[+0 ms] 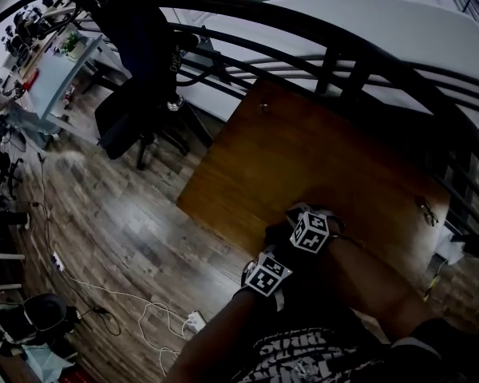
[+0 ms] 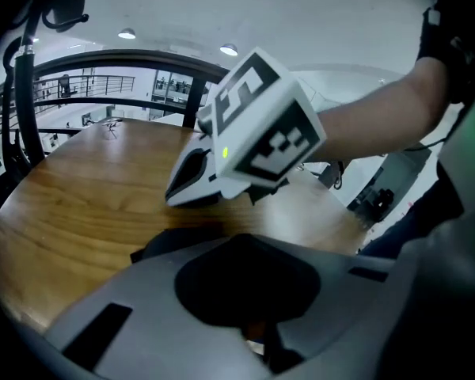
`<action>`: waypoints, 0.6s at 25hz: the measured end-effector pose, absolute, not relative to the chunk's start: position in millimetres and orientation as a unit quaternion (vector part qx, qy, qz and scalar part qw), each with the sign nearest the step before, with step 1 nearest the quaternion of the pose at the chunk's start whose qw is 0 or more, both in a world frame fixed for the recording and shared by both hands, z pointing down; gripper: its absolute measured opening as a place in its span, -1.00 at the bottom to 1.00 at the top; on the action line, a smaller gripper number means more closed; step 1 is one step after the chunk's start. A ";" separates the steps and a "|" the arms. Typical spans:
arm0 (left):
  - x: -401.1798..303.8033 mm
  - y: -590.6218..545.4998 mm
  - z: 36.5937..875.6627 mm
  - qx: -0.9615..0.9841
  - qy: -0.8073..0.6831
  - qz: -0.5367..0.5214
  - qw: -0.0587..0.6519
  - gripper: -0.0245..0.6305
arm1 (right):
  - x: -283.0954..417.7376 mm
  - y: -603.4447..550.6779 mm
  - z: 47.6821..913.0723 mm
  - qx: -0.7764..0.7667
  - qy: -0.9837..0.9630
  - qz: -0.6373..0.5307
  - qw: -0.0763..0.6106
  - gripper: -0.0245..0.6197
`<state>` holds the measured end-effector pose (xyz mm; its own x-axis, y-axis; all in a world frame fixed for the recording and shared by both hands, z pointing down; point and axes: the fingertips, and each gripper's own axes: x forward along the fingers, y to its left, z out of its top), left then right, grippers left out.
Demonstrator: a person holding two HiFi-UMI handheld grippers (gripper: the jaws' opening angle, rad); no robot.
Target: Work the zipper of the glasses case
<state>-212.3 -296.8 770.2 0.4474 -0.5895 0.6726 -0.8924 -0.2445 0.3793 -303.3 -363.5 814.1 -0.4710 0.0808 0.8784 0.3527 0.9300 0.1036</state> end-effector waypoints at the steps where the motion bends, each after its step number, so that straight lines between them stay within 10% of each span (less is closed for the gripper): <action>1: -211.6 -296.5 767.8 0.764 -0.487 0.196 0.375 -0.90 | -291.6 -372.0 810.4 -0.102 -0.856 -0.066 0.502 -0.92; 5: -209.4 -293.9 756.7 0.764 -0.494 0.166 0.381 -0.90 | -229.5 -354.2 791.5 -0.106 -0.848 0.205 0.477 -0.90; 7: -208.1 -293.7 755.6 0.764 -0.491 0.155 0.389 -0.90 | -206.8 -327.4 781.0 -0.139 -0.828 0.287 0.461 -0.52; 15: -214.7 -288.6 753.0 0.751 -0.480 0.061 0.449 -0.90 | -196.0 -292.5 770.0 -0.146 -0.805 0.397 0.416 -0.21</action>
